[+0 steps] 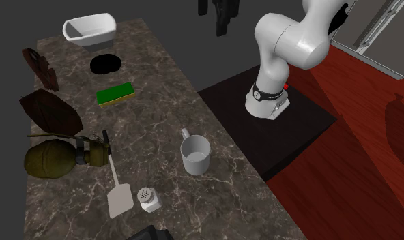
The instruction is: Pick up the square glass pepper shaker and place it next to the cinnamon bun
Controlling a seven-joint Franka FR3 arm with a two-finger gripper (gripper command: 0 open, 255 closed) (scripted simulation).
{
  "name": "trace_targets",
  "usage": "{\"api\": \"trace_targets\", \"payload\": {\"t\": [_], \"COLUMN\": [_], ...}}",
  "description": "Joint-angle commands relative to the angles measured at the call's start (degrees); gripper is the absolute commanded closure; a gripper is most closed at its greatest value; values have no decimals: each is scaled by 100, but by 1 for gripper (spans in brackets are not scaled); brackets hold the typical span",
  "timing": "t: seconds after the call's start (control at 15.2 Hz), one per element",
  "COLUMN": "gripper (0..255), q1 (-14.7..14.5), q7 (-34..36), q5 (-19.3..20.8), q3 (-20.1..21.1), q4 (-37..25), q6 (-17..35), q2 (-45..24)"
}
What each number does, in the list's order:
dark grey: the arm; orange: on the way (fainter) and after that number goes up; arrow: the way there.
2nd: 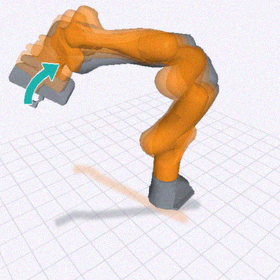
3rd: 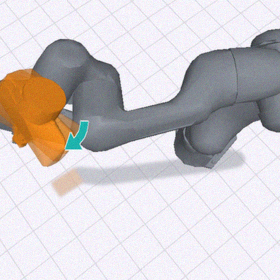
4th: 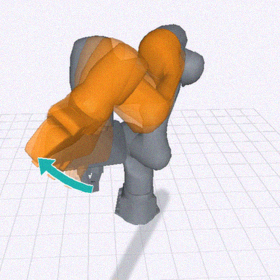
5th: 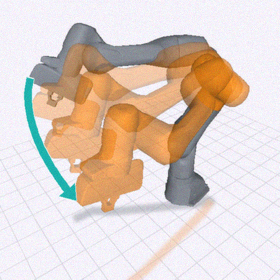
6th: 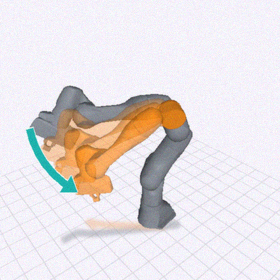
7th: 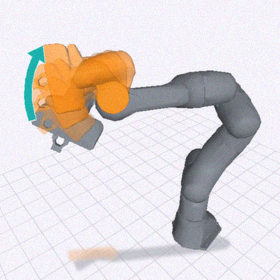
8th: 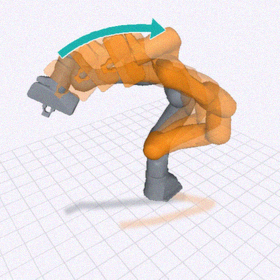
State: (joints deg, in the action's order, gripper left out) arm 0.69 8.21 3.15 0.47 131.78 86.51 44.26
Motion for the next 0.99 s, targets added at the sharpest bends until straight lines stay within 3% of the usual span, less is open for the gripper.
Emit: {"api": "trace_targets", "payload": {"t": [0.0, 0.92], "gripper": [0, 0], "q1": [0, -139], "q7": [0, 1051], "q5": [0, -409], "q3": [0, 645], "q4": [0, -850], "q6": [0, 1484], "q2": [0, -2784]}}
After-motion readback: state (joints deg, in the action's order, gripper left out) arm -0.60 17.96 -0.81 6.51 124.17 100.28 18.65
